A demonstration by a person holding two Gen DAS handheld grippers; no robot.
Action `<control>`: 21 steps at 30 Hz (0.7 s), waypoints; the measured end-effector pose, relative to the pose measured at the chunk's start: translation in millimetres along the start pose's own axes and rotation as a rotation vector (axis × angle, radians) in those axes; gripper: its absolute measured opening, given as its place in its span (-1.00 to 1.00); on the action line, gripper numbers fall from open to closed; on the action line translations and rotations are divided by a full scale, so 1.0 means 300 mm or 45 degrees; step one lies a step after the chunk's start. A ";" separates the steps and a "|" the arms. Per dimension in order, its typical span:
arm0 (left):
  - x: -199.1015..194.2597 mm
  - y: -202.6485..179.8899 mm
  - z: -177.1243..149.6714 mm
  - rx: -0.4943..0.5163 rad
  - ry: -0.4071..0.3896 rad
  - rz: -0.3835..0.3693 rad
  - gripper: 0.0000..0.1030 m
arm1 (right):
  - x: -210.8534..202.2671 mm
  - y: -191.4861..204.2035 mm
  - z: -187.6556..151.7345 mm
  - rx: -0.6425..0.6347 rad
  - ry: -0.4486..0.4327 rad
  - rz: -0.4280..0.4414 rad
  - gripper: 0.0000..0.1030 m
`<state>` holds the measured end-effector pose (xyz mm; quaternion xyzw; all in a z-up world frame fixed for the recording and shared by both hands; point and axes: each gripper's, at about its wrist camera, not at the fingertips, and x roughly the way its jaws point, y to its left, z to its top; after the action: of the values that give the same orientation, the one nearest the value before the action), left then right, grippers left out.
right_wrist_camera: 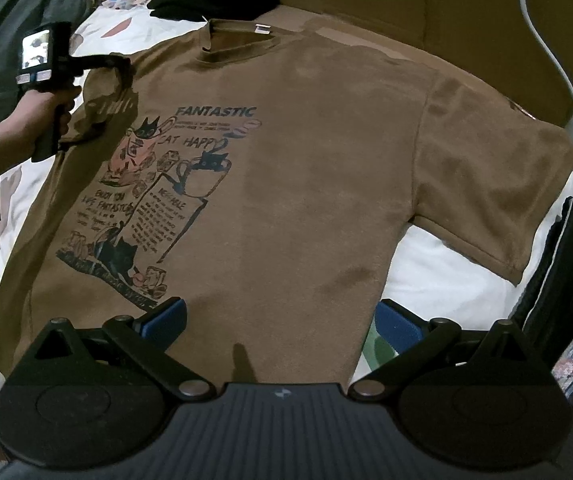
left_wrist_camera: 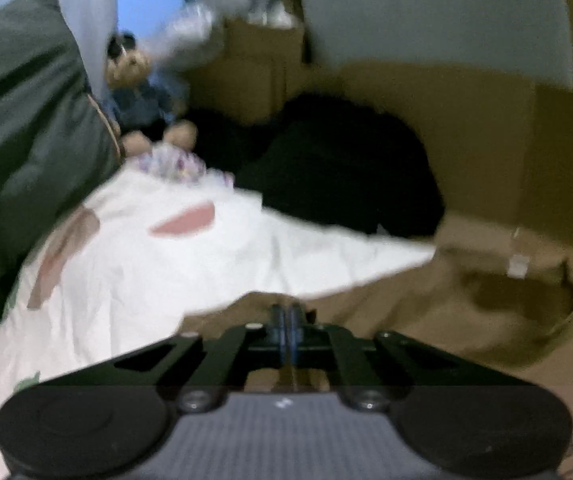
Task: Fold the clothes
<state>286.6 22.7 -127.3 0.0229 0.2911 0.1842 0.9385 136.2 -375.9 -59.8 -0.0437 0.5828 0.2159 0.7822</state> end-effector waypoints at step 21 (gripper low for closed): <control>0.039 -0.078 -0.027 -0.063 0.149 -0.506 -0.94 | 0.001 0.048 -0.005 -0.055 0.021 -0.008 1.00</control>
<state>298.6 4.6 -143.8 -0.0689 0.3394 0.0034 0.9381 129.3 -363.2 -57.8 -0.0644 0.5845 0.2255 0.7768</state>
